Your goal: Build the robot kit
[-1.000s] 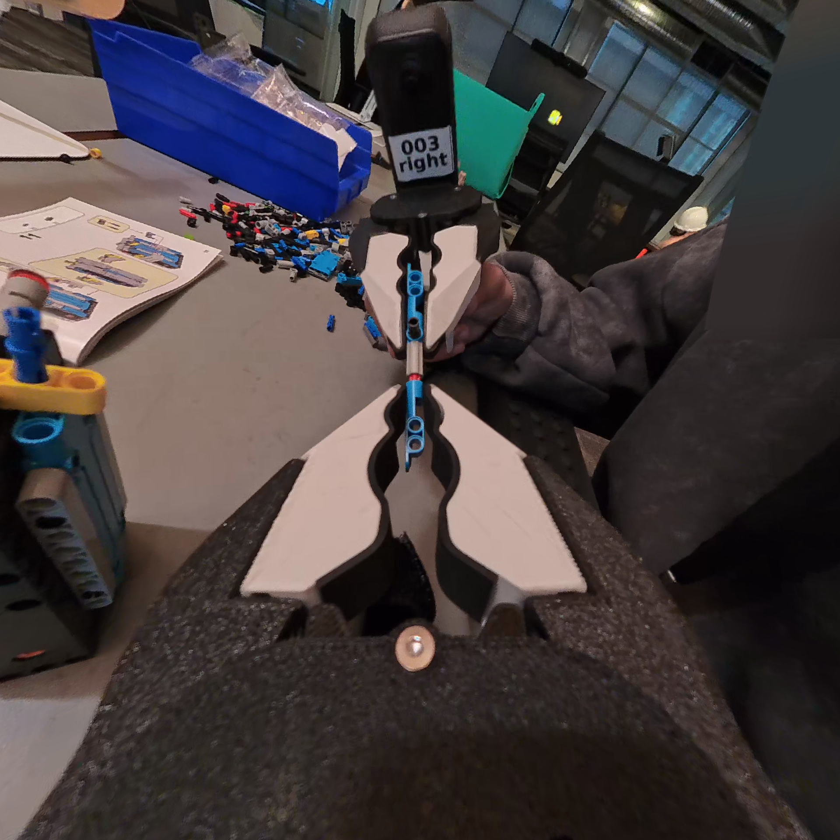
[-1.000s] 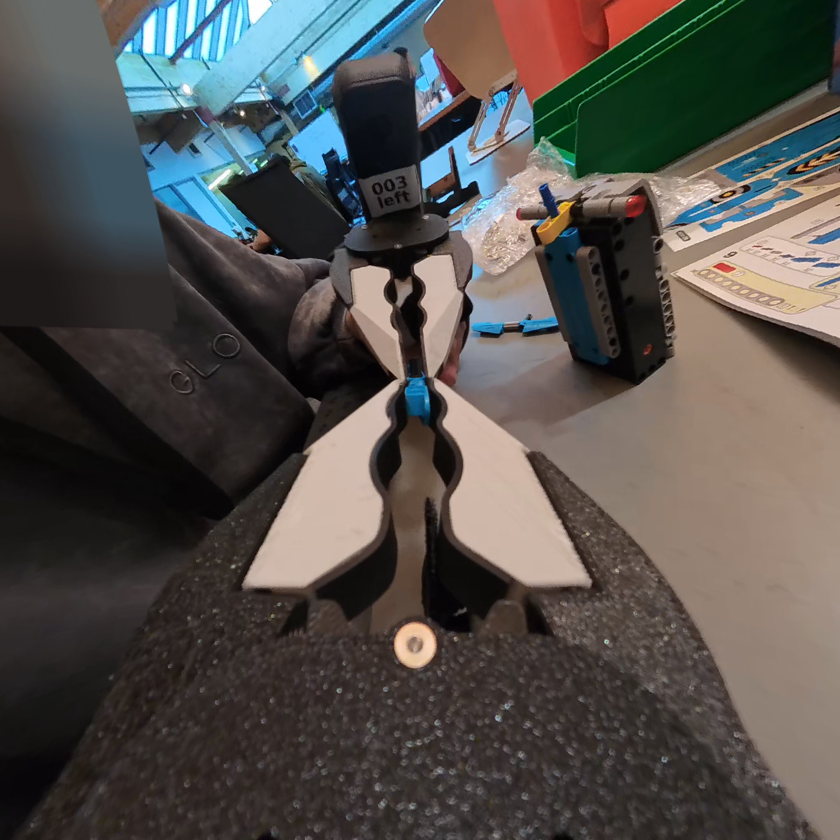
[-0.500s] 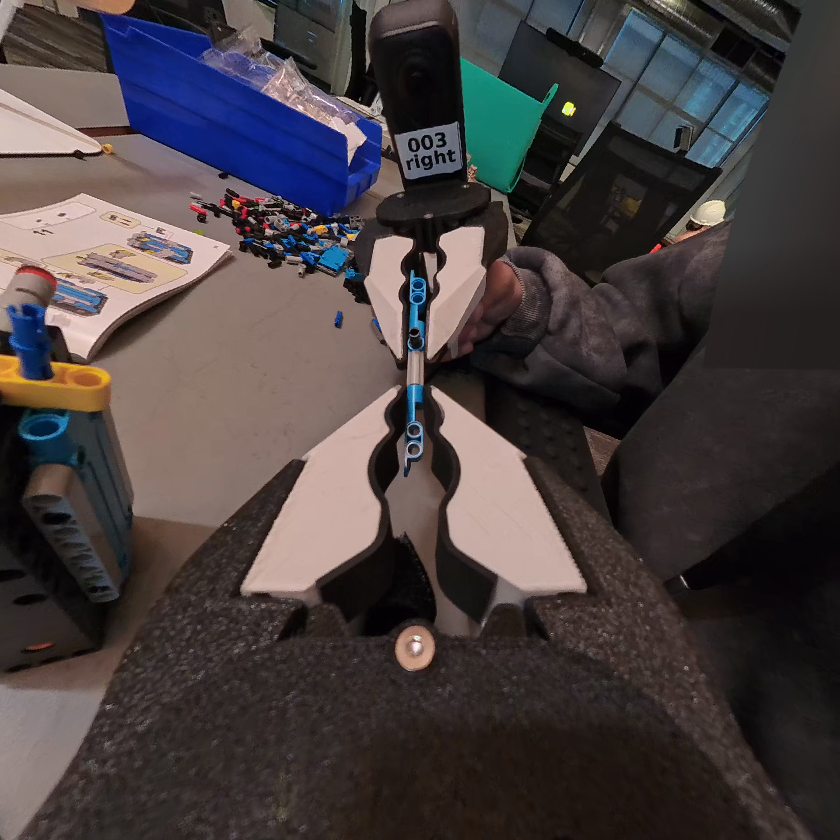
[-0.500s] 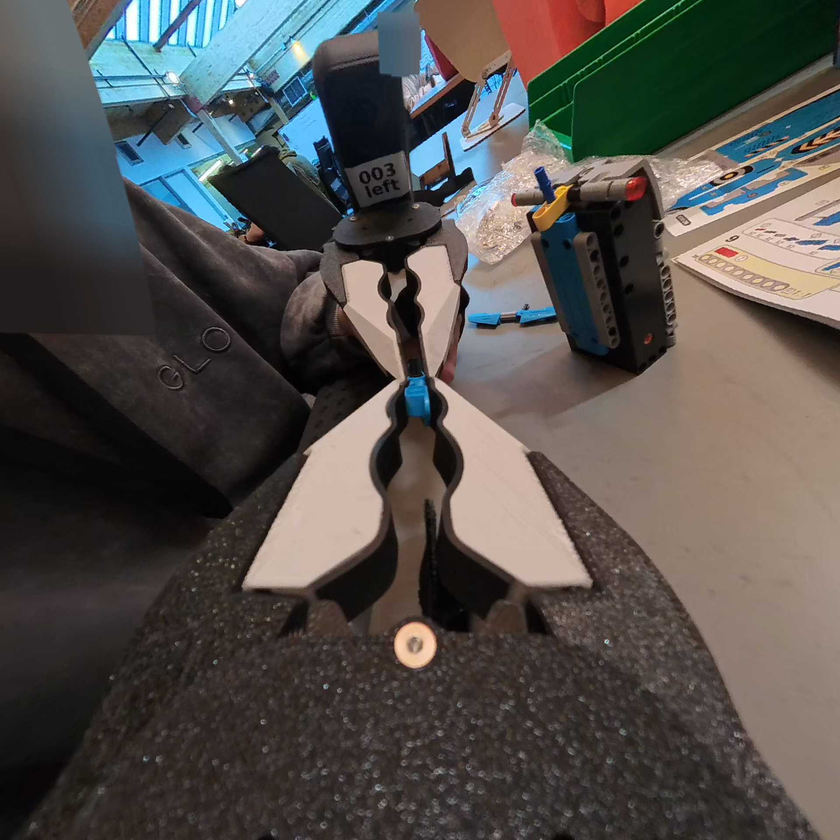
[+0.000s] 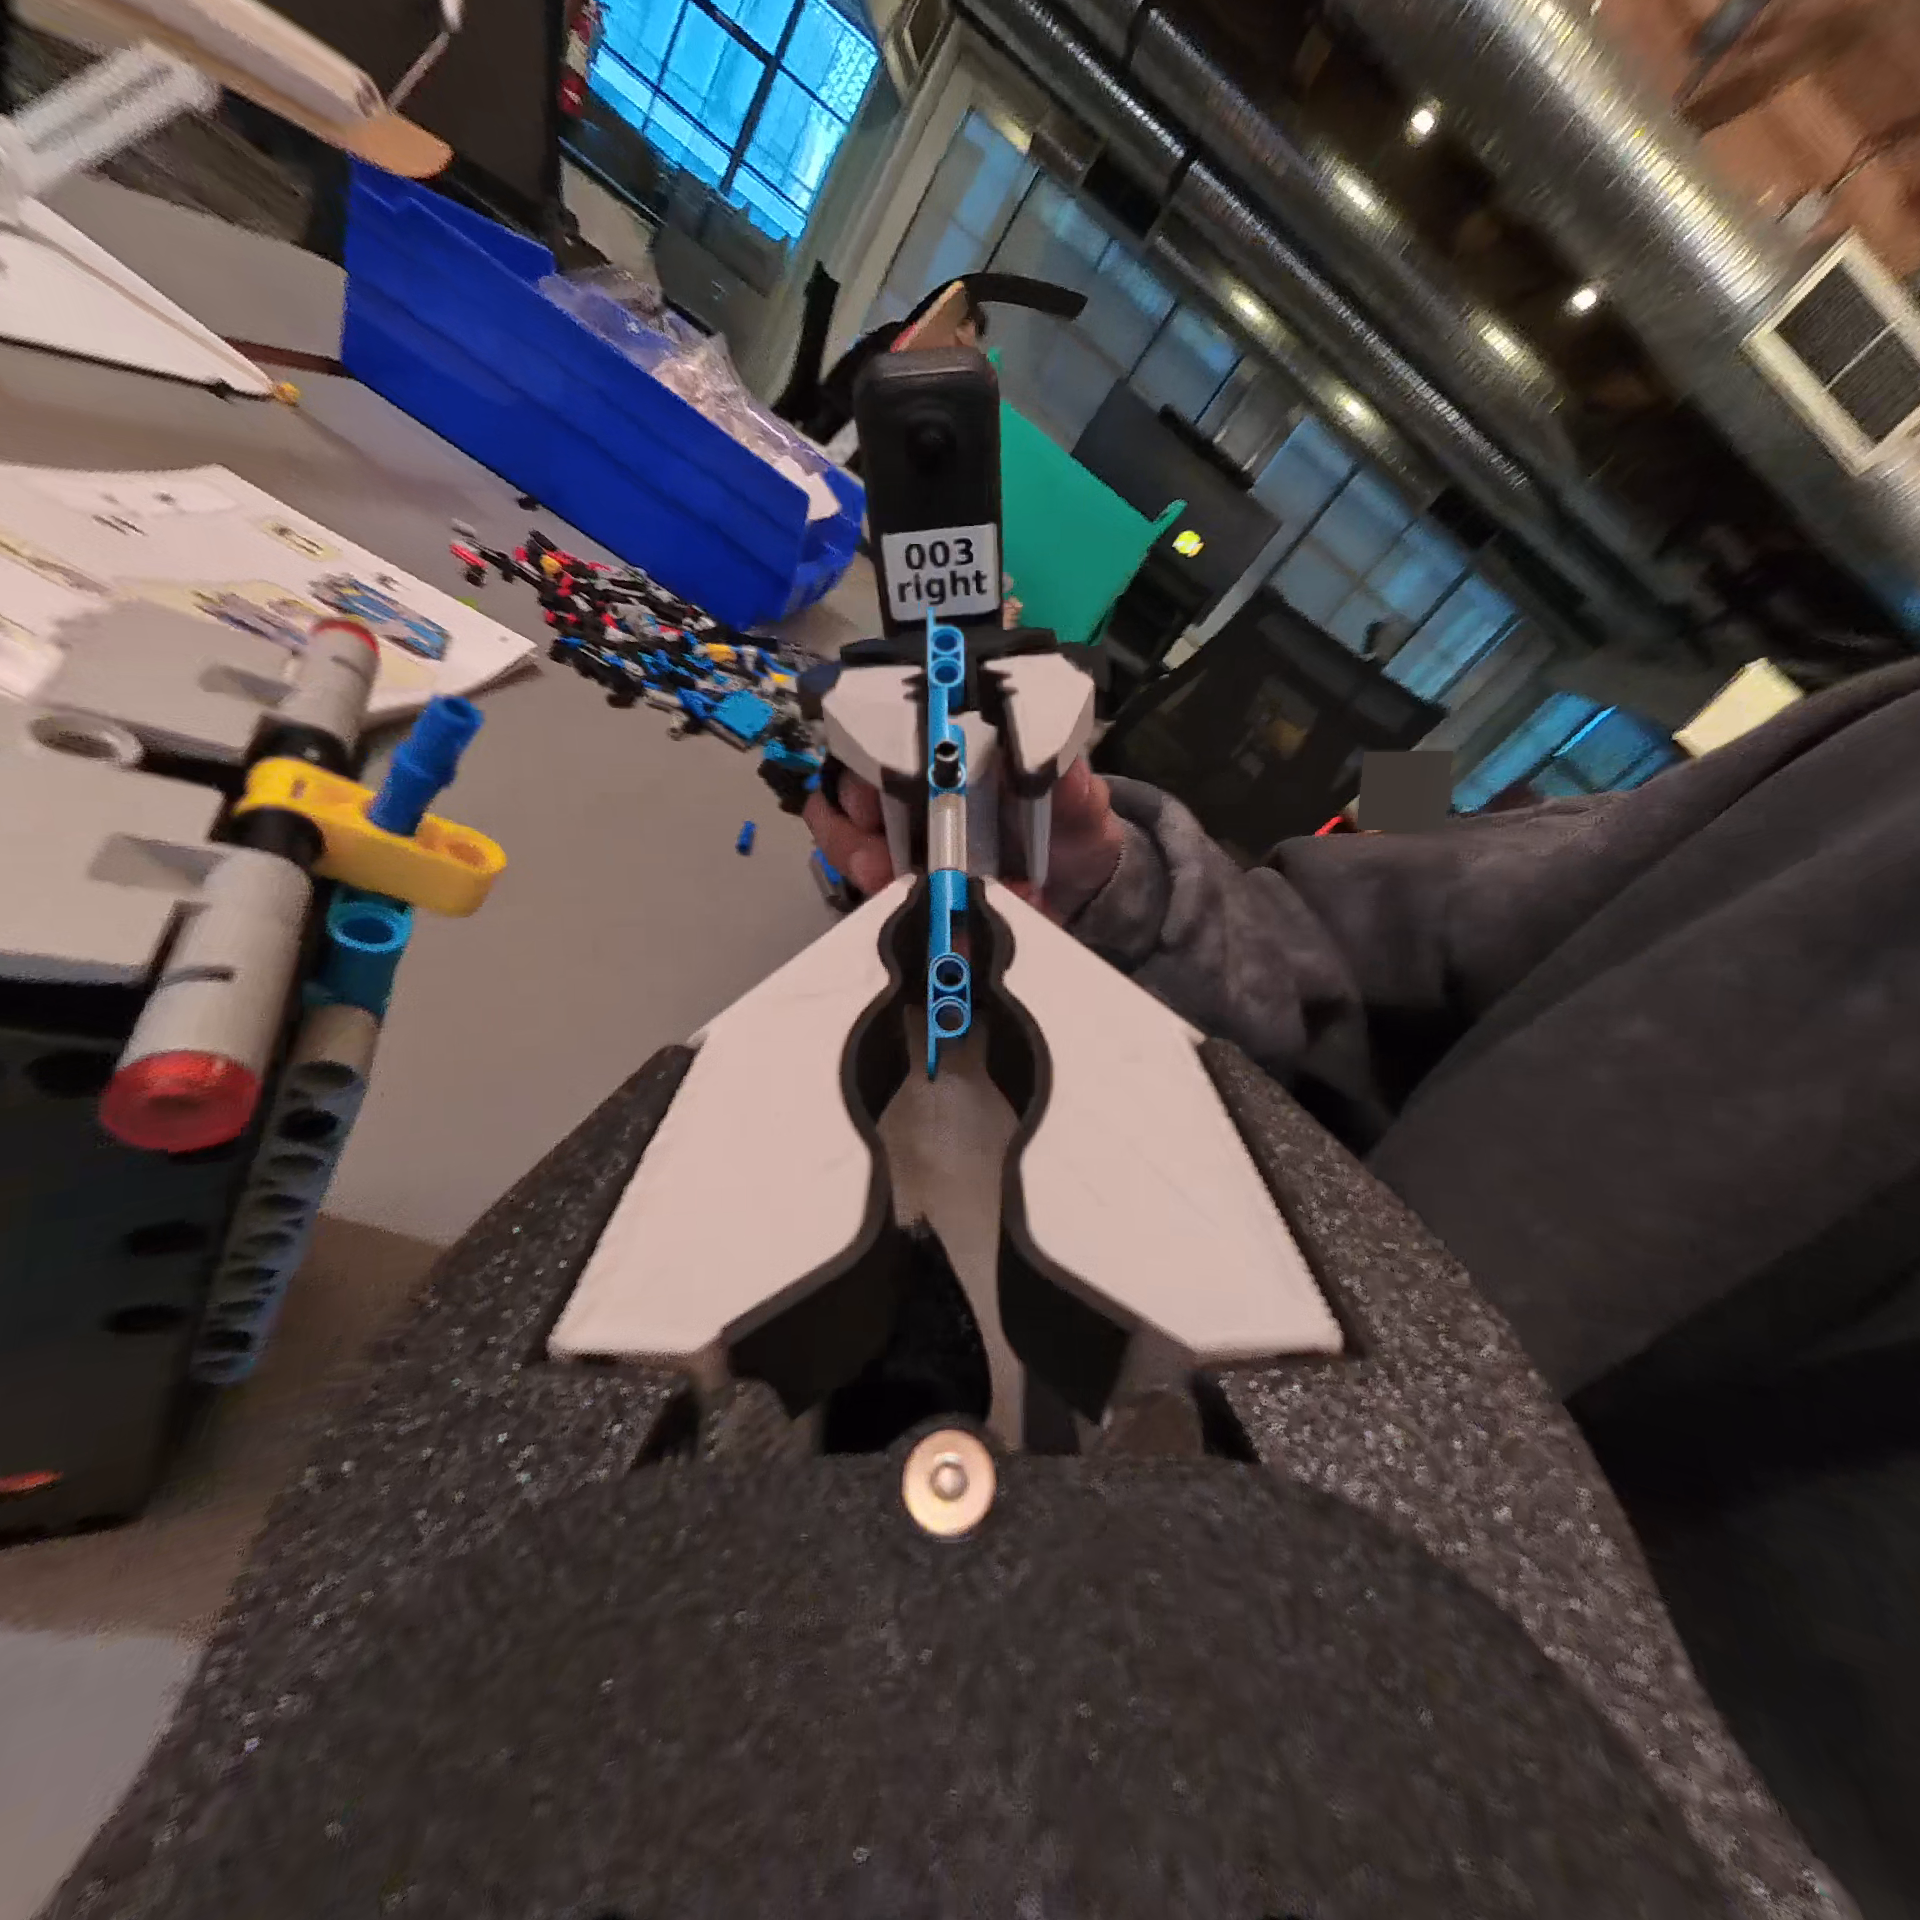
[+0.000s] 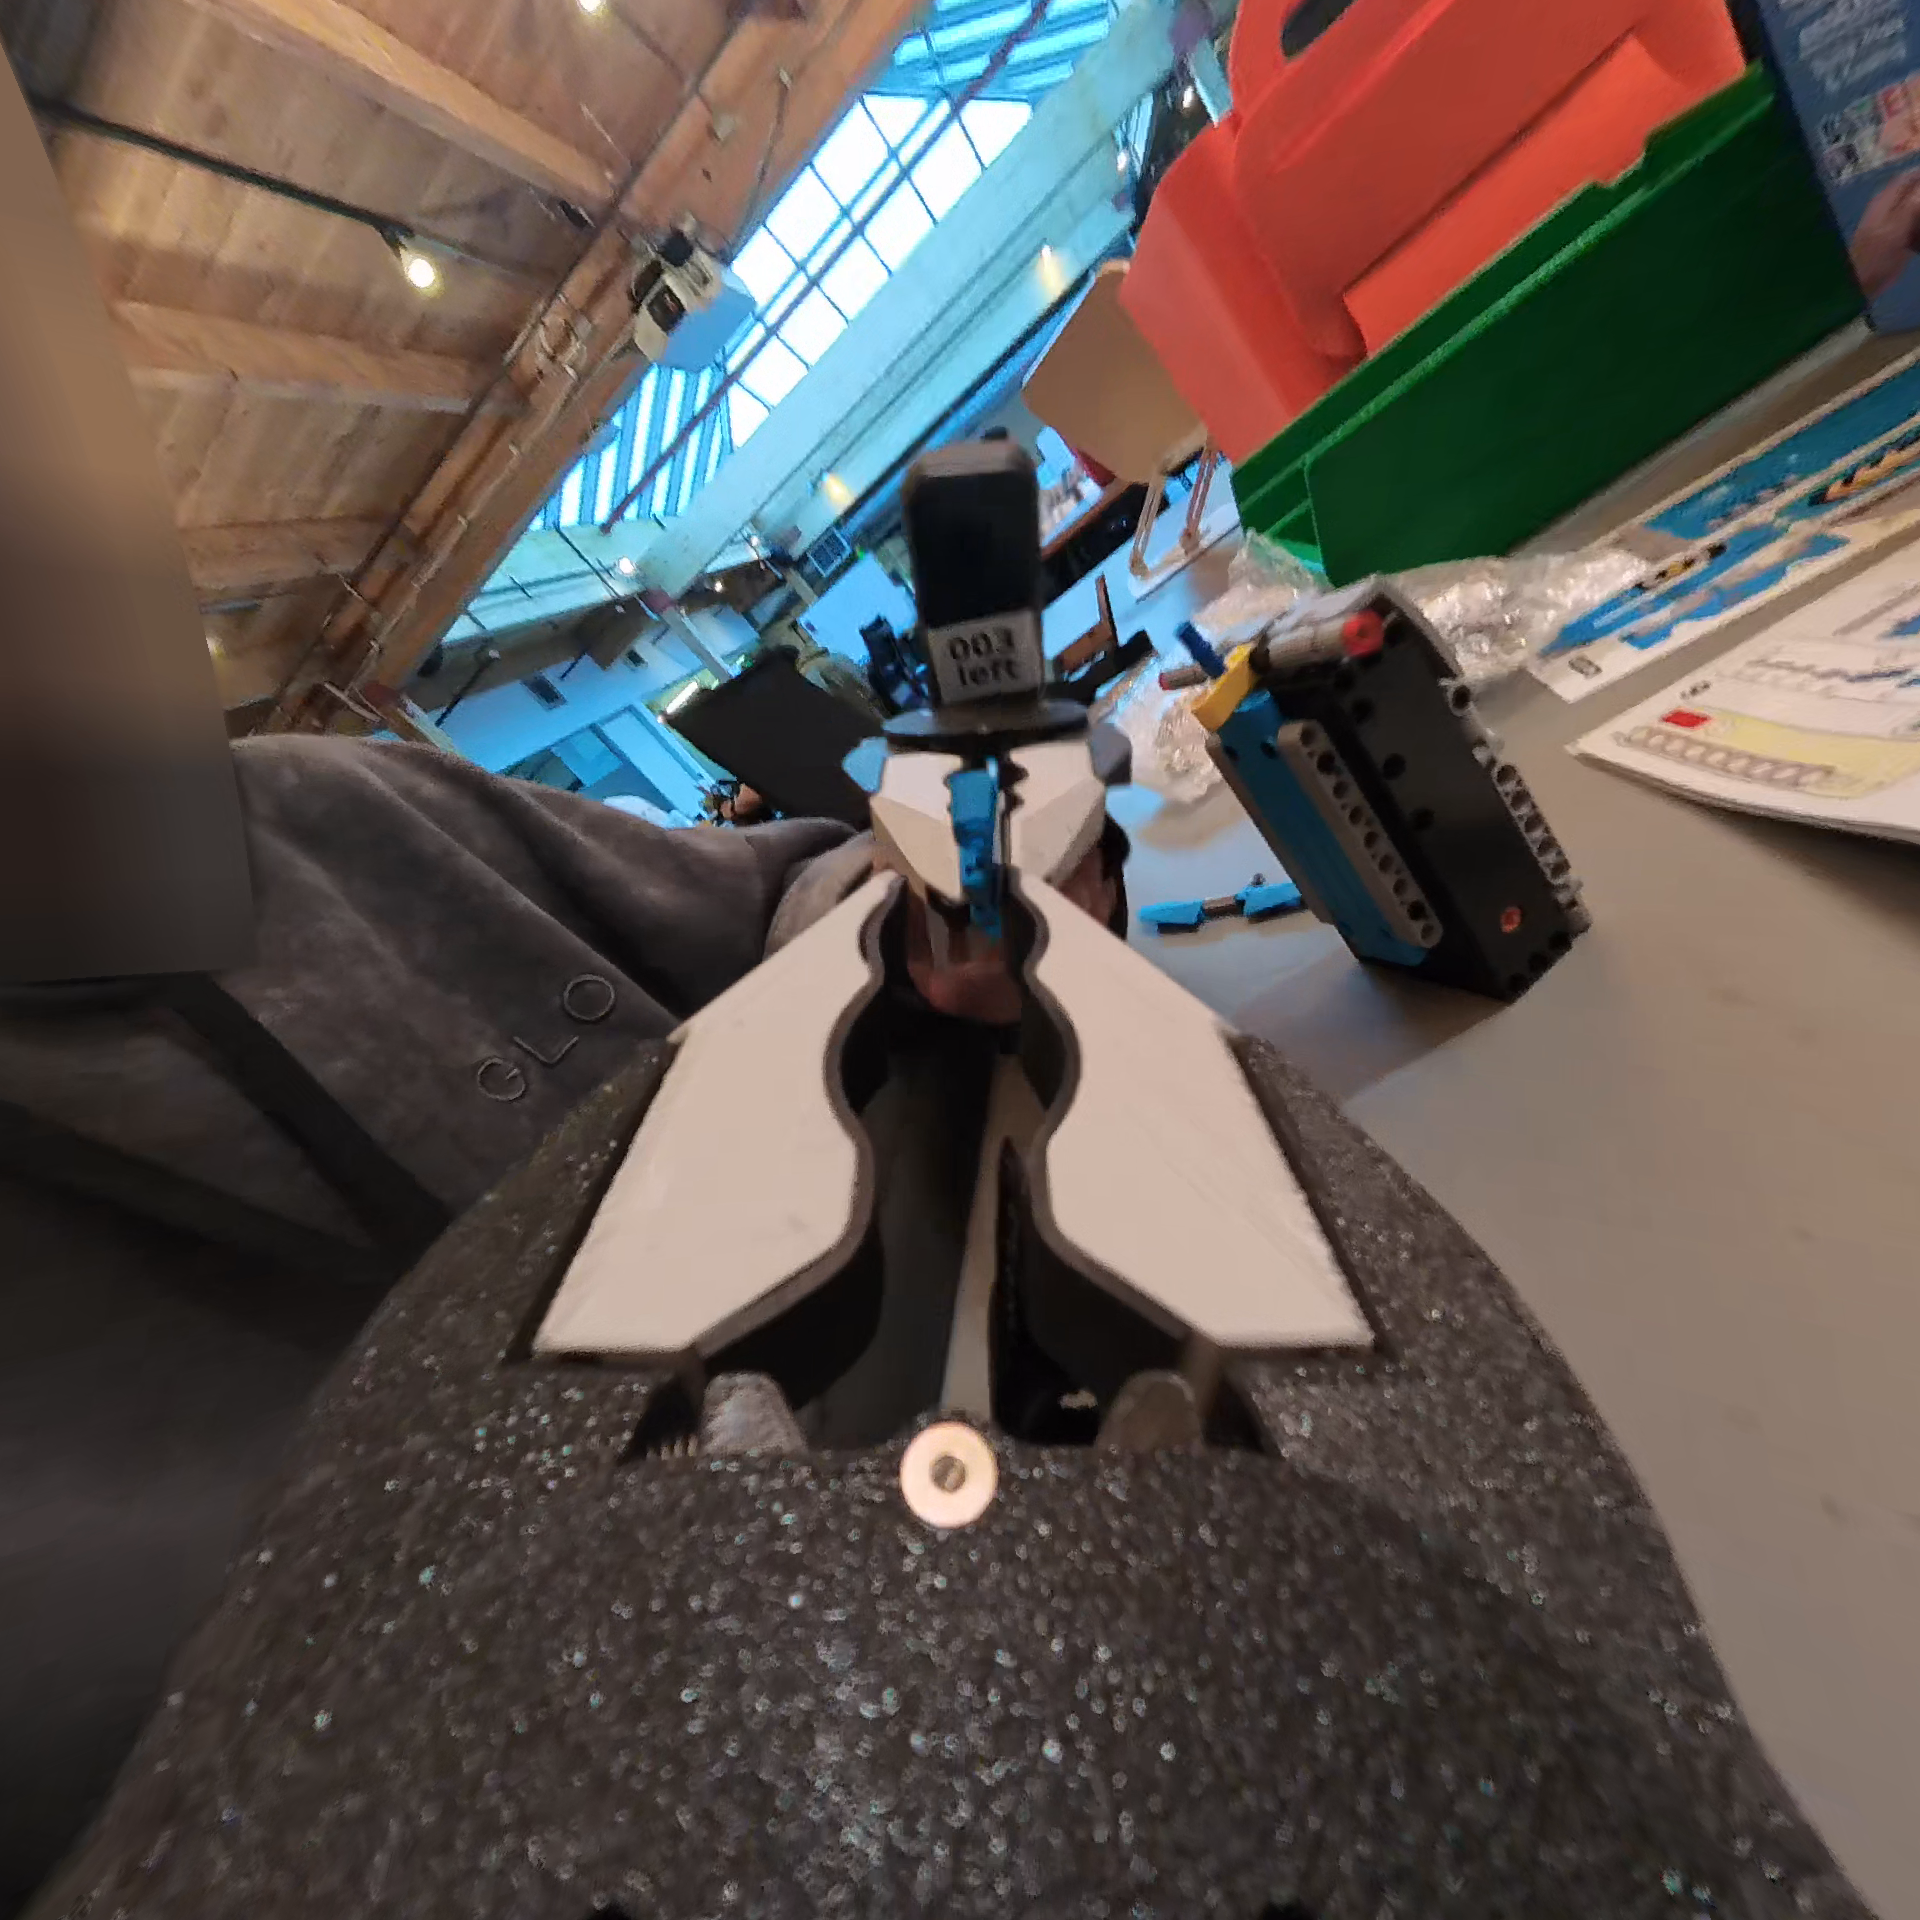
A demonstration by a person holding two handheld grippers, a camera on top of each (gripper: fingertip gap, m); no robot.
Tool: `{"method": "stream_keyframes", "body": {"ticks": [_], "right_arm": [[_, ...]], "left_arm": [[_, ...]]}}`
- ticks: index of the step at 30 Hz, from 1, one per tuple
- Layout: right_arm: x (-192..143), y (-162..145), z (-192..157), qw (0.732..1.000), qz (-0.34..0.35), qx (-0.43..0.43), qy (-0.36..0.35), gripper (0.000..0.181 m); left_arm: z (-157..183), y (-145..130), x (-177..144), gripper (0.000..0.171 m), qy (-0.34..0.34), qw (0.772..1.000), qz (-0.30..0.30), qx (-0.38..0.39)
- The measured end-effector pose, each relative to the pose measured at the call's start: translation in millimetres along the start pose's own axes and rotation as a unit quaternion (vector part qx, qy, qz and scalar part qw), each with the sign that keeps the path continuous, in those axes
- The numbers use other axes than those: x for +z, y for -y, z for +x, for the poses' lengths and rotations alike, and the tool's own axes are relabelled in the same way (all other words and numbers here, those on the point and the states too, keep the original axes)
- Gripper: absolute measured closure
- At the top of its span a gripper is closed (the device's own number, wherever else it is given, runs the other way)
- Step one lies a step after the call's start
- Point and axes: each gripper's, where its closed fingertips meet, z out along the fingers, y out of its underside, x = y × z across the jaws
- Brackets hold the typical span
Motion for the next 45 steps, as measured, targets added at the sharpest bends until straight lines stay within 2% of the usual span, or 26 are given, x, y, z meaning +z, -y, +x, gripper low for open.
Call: {"method": "stream_keyframes", "body": {"ticks": [4,7,9,10,13,17,19,22,24,26,28,31,35,38,42,45], "right_arm": [[4,3,0,0.999,0.011,-0.024,-0.02,0.175],[4,0,0,0.999,0.005,-0.028,-0.043,0.175],[-3,3,6,0.996,0.014,-0.035,-0.077,0.175],[-10,7,12,0.994,0.022,-0.037,-0.103,0.174],[-39,14,42,0.976,0.03,-0.041,-0.211,0.174],[-75,22,72,0.94,0.02,-0.078,-0.332,0.174],[-84,22,81,0.925,-0.001,-0.094,-0.367,0.174],[-84,21,83,0.928,-0.006,-0.085,-0.364,0.174],[-80,19,83,0.931,-0.012,-0.084,-0.355,0.174],[-76,18,82,0.932,-0.015,-0.087,-0.351,0.174],[-70,16,79,0.936,-0.019,-0.089,-0.34,0.174],[-62,9,78,0.941,-0.038,-0.088,-0.324,0.174],[-59,-2,81,0.933,-0.079,-0.104,-0.336,0.174],[-58,-4,81,0.928,-0.091,-0.122,-0.341,0.174],[-60,-5,81,0.93,-0.092,-0.113,-0.338,0.174],[-63,-5,83,0.931,-0.089,-0.102,-0.338,0.174]], "left_arm": [[6,-4,5,0.166,-0.021,1.0,-0.007,-0.014],[5,-10,8,0.165,0.01,0.999,-0.026,0.034],[-4,-5,4,0.145,0.065,0.992,-0.022,0.102],[-9,-2,0,0.138,0.097,0.985,-0.018,0.141],[-12,10,-13,0.137,0.166,0.955,0.002,0.244],[-7,23,-21,0.144,0.186,0.941,0.032,0.28],[-5,38,-32,0.144,0.199,0.933,0.07,0.29],[-4,68,-61,0.146,0.232,0.916,0.151,0.291],[2,91,-89,0.149,0.251,0.895,0.224,0.293],[1,103,-107,0.149,0.269,0.88,0.253,0.299],[-10,105,-114,0.149,0.285,0.88,0.246,0.289],[-28,102,-115,0.146,0.282,0.899,0.236,0.236],[-49,92,-107,0.138,0.281,0.922,0.196,0.178],[-65,84,-108,0.136,0.312,0.92,0.167,0.171],[-78,82,-117,0.137,0.348,0.91,0.162,0.156],[-81,82,-119,0.137,0.35,0.909,0.163,0.153]]}}
